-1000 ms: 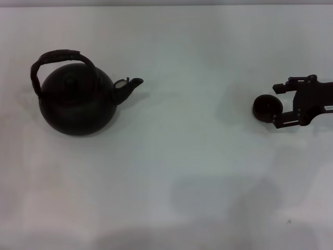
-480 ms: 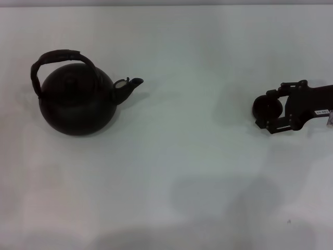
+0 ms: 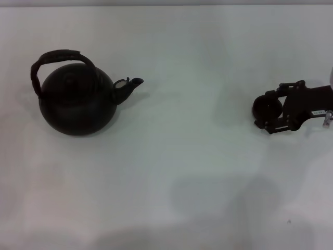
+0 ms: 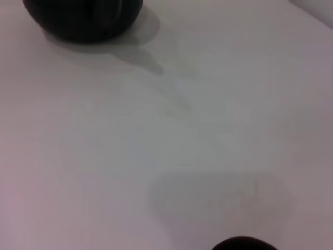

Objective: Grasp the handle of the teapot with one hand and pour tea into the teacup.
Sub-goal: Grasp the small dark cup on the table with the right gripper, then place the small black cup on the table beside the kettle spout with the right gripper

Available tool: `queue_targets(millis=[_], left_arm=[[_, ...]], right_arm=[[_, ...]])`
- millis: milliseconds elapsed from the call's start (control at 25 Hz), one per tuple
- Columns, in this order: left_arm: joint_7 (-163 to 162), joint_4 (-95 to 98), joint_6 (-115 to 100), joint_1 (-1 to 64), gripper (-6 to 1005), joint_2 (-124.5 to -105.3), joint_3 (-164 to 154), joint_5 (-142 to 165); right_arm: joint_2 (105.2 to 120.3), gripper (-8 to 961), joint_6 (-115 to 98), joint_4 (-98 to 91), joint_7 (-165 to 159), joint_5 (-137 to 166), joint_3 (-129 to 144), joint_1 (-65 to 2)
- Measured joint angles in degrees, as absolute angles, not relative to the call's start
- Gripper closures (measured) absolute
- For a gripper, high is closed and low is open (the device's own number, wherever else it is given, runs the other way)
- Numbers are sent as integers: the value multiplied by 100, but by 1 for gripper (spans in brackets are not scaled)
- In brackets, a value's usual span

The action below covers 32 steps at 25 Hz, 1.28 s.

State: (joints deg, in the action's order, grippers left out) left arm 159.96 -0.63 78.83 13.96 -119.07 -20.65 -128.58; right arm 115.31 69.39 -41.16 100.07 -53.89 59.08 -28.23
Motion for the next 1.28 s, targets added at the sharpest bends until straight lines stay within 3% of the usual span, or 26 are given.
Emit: queue_targets(millis=[480,960,1280], left_arm=[[15996,-54,7884,1432,152,-11903,-2066,-12858],[15991,-60,7932,1457,152,-11900,-2065,-12859],[15987,-80,7946,1508,152,-11909,-2065,-12763]], right_arm=[[11531,219,6954,-4165,9963,-5445,5987,-2842],[11538,239,7768,-4827,9276,-5903,6077,-2996],[11568,239,7061,-4448,9176,-6533,7172,-3421]])
